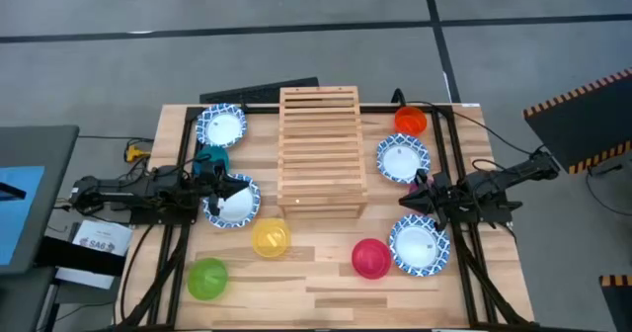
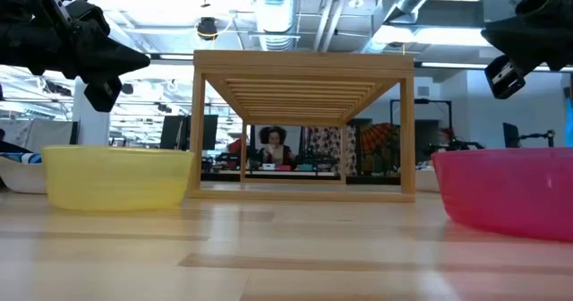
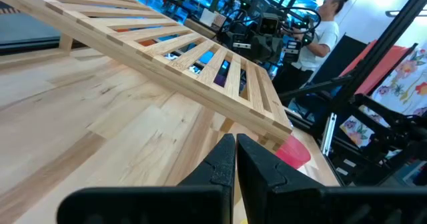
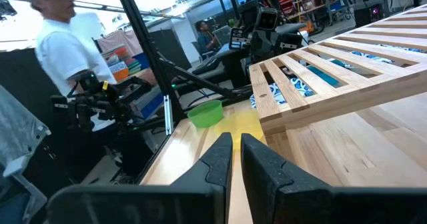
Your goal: Place and stack bowls onto a shelf
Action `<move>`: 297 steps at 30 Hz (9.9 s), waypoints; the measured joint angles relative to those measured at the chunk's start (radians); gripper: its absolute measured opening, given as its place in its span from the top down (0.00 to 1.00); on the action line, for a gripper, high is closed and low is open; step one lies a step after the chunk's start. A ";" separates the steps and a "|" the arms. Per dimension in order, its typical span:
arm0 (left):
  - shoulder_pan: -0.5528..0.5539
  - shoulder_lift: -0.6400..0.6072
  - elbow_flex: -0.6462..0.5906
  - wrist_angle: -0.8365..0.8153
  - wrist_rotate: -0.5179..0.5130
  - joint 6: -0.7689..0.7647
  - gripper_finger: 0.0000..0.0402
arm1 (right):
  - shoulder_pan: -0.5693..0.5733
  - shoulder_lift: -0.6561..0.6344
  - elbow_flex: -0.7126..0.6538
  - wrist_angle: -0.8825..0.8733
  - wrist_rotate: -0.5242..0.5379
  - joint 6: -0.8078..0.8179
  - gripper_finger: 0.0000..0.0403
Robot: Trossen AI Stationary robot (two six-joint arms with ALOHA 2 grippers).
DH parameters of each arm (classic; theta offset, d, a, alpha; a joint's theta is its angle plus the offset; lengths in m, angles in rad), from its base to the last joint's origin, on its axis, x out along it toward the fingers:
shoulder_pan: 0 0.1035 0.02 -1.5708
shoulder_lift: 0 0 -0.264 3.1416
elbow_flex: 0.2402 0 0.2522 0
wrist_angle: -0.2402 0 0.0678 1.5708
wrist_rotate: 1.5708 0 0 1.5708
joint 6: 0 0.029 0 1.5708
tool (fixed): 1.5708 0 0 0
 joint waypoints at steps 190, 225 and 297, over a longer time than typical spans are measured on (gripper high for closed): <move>0.000 0.000 0.000 0.000 0.000 0.000 1.00 | -1.200 1.154 0.623 -0.439 0.241 1.009 0.95; 0.000 0.000 0.000 0.000 0.000 0.000 1.00 | -0.904 1.746 1.586 -0.692 -0.122 0.381 0.94; 0.000 0.000 0.000 0.011 -0.008 -0.027 1.00 | -0.483 0.835 0.720 0.001 -0.077 0.157 0.40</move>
